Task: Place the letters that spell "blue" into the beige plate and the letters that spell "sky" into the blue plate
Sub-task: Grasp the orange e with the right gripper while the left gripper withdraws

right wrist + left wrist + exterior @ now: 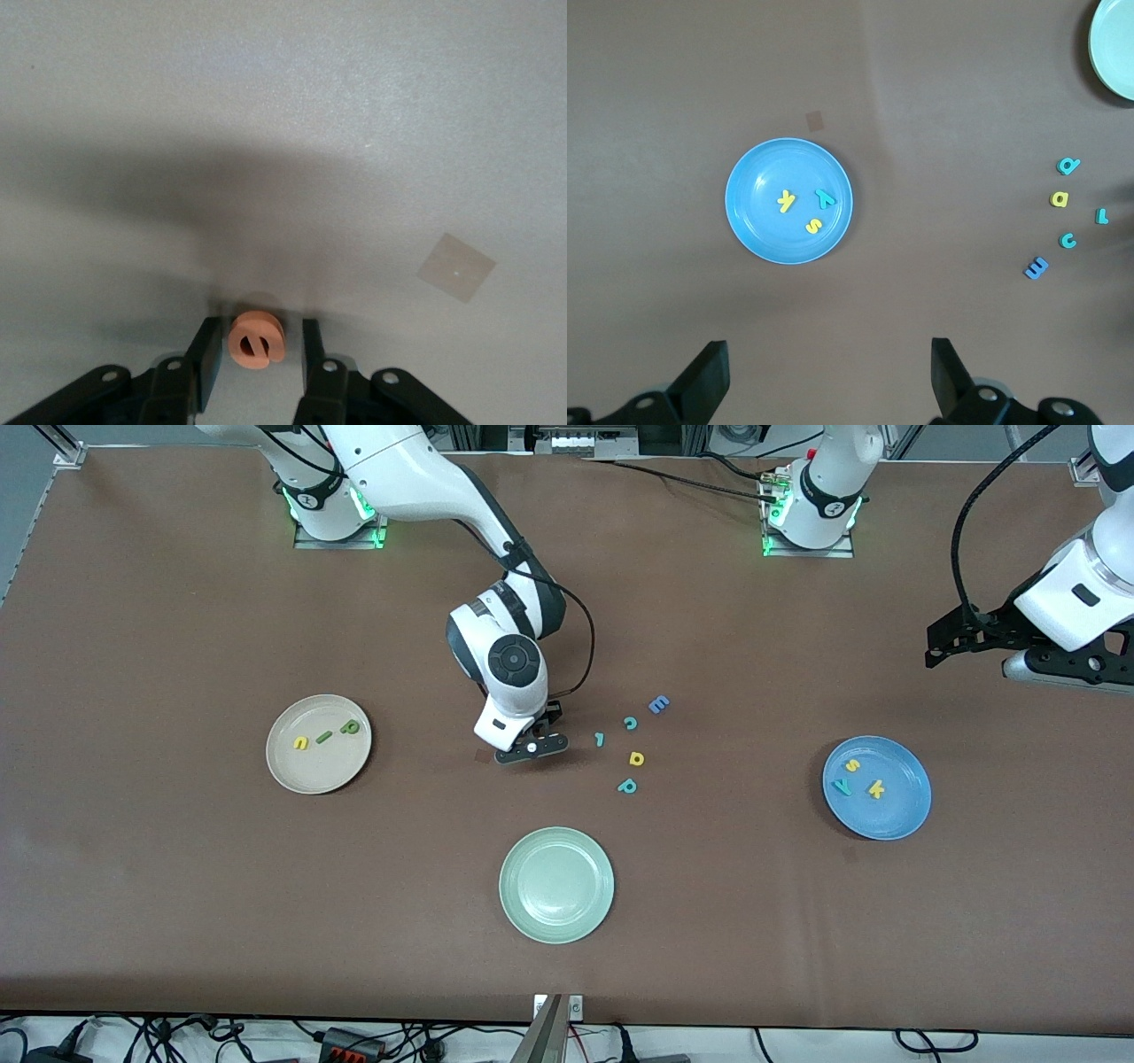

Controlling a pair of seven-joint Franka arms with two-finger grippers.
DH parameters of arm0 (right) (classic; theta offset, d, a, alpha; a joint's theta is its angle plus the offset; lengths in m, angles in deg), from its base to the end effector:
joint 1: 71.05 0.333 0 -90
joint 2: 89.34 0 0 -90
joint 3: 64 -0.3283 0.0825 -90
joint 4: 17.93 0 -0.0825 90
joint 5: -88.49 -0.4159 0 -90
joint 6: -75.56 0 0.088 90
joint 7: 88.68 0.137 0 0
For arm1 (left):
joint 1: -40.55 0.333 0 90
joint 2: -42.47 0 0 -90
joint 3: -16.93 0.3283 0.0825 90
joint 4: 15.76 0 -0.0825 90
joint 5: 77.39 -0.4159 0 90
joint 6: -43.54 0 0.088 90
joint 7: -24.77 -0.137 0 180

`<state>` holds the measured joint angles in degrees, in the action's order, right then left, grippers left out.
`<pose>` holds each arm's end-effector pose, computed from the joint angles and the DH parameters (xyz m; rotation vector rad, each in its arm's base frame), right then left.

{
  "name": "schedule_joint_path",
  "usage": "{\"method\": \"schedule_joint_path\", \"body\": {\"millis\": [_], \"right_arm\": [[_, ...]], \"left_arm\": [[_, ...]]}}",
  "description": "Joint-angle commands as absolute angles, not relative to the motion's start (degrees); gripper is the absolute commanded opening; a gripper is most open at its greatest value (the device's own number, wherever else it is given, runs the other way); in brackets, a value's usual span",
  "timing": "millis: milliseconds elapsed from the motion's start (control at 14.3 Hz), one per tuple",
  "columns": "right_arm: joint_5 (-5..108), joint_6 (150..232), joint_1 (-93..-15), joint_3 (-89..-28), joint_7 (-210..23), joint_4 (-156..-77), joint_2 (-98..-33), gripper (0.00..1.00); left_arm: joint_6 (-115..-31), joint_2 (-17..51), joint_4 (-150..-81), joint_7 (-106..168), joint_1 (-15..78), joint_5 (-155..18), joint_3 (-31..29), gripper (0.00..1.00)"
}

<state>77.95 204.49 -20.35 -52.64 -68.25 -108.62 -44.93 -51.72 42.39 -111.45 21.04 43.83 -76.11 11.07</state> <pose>0.5398 0.4708 0.1360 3.0671 0.3960 -0.1165 0.5911 -0.0295 0.5637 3.1146 -0.1683 -0.0135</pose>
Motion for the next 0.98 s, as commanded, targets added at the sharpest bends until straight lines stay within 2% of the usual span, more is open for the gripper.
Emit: {"method": "schedule_joint_path", "body": {"millis": [0,350,491,701,771,911], "right_arm": [[77.33,203.62,-19.99,-52.31,-67.32,-107.49,-44.26,0.41],[77.33,203.71,-19.81,-52.31,-67.32,-107.49,-43.90,0.41],[77.33,203.62,-19.81,-52.31,-67.32,-107.49,-43.64,0.31],[77.33,203.62,-20.07,-52.31,-67.50,-107.49,-43.46,0.11],[77.33,203.62,-20.51,-52.31,-67.58,-107.49,-43.64,0.08],[77.33,203.62,-20.77,-52.05,-67.24,-107.23,-44.25,0.08]], "left_arm": [[-50.24,41.24,-109.27,19.85,43.98,-75.46,11.74,1.00],[-50.33,41.24,-109.27,20.02,43.98,-75.46,11.31,1.00],[-50.33,41.24,-109.27,20.02,43.89,-75.46,11.22,1.00],[-50.33,41.24,-109.27,20.02,43.89,-75.46,11.22,1.00],[-50.33,41.24,-109.27,20.02,43.89,-75.46,11.13,1.00],[-50.33,41.24,-109.27,20.02,43.89,-75.46,11.13,1.00]]}}
